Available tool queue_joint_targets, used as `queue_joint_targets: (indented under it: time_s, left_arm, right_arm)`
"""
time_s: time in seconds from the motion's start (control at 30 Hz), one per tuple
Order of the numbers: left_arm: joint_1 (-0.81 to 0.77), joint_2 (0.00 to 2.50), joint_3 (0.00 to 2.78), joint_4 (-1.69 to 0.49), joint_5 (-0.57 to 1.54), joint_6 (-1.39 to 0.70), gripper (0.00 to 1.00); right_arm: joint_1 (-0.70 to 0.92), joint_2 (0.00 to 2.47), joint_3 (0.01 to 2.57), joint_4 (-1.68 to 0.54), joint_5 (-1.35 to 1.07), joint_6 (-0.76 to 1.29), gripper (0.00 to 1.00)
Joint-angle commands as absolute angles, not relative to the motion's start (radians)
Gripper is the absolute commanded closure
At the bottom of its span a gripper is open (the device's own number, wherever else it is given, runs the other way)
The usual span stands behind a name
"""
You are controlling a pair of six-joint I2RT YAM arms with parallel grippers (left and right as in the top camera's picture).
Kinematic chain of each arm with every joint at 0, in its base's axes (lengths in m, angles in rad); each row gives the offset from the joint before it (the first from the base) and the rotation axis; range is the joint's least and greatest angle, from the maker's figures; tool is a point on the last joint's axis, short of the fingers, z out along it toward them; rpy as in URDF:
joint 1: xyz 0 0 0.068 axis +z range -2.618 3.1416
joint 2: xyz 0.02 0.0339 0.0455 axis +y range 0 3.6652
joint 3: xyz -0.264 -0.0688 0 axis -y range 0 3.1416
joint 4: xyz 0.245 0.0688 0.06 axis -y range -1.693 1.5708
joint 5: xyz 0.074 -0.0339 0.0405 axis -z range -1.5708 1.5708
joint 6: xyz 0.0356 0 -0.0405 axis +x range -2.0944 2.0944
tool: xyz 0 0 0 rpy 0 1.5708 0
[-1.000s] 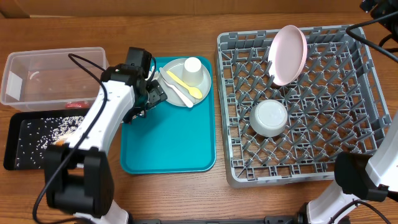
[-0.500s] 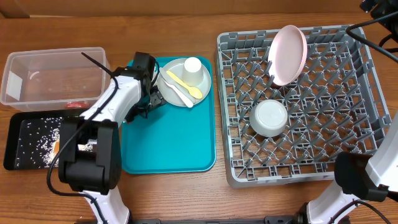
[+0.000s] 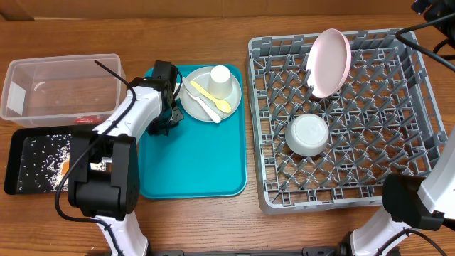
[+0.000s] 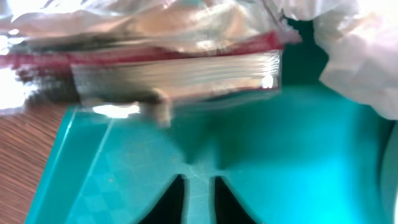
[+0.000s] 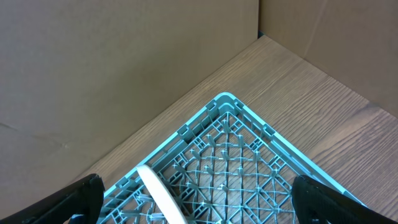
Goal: Sort waste into correct bins and load items into the dishwasher rack
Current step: 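Grasp the white tissue with the left gripper and lift it toward the bin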
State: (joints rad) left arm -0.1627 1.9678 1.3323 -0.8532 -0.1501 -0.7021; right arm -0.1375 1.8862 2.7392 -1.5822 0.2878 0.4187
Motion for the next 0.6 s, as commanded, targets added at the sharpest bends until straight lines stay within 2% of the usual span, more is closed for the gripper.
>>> queue_joint_targets:
  time_s: [0.0, 0.47, 0.5, 0.53, 0.57]
  left_arm:
    - [-0.155, 1.98, 1.347, -0.871, -0.156, -0.699, 0.96]
    - [-0.158, 1.961, 1.623, -1.112, -0.129, -0.695, 0.96]
    - [-0.158, 1.961, 1.645, -1.111, -0.13, -0.695, 0.92]
    - [-0.158, 1.961, 1.665, -1.109, -0.13, -0.695, 0.79]
    - [-0.158, 1.961, 1.678, -1.094, -0.13, -0.695, 0.58]
  right_arm:
    - [-0.14, 1.886, 2.736, -1.578, 0.298, 0.423, 0.0]
    - [-0.14, 1.886, 2.736, -1.578, 0.298, 0.423, 0.0]
    - [-0.14, 1.886, 2.736, -1.578, 0.298, 0.423, 0.0]
    - [-0.14, 1.886, 2.736, -1.578, 0.298, 0.423, 0.0]
    - [-0.14, 1.886, 2.736, -1.578, 0.299, 0.423, 0.0]
